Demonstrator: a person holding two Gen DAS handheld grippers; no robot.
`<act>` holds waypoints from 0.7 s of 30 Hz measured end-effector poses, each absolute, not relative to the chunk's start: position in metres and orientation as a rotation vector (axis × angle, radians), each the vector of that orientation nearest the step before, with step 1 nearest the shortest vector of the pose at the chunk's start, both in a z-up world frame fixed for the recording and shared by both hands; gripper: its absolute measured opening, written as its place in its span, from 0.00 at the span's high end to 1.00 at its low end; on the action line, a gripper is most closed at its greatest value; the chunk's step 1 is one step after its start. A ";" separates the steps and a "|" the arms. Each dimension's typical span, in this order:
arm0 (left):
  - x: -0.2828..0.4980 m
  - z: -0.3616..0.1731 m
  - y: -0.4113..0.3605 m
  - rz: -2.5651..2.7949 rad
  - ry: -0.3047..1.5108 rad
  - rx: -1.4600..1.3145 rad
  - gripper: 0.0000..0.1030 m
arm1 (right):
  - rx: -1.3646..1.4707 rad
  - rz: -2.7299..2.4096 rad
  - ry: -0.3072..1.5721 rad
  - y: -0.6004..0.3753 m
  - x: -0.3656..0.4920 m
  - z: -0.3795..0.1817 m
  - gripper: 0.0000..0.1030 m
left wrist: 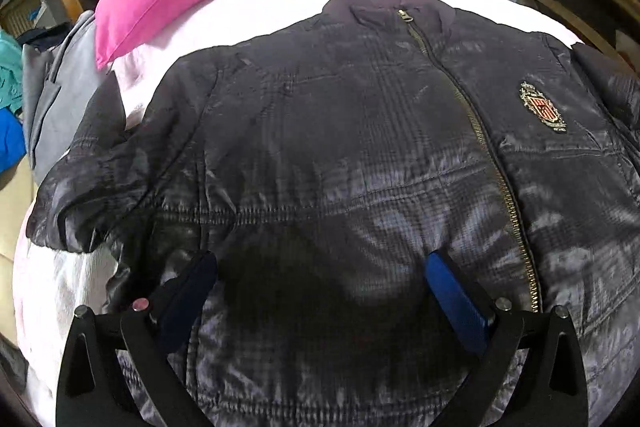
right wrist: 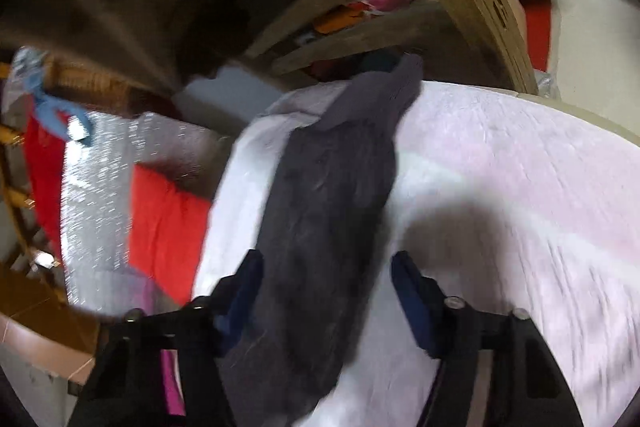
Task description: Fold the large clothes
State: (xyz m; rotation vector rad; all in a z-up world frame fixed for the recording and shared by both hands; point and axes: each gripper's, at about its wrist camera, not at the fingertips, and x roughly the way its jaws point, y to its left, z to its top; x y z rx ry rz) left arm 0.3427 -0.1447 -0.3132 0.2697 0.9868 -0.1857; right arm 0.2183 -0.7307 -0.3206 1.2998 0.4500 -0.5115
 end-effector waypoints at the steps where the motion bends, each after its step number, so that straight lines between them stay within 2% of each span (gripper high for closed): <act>1: 0.343 -0.314 -0.144 -0.193 0.987 0.269 0.00 | 1.302 -0.524 0.446 -0.737 0.224 -0.326 0.45; 3: 0.345 -0.319 -0.141 -0.201 1.008 0.220 0.00 | 1.265 -0.551 0.450 -0.747 0.233 -0.325 0.53; 5: 0.347 -0.322 -0.132 -0.207 1.028 0.144 0.00 | 1.246 -0.538 0.476 -0.753 0.245 -0.326 0.73; 8: 0.349 -0.323 -0.130 -0.213 1.049 0.125 0.00 | 1.219 -0.527 0.473 -0.750 0.252 -0.326 0.86; 14: 0.353 -0.303 -0.124 -0.204 1.068 0.140 0.00 | 1.085 -0.365 0.389 -0.702 0.259 -0.266 0.88; 21: 0.340 -0.242 -0.090 -0.021 0.764 0.155 0.00 | 0.914 -0.063 0.386 -0.564 0.290 -0.190 0.88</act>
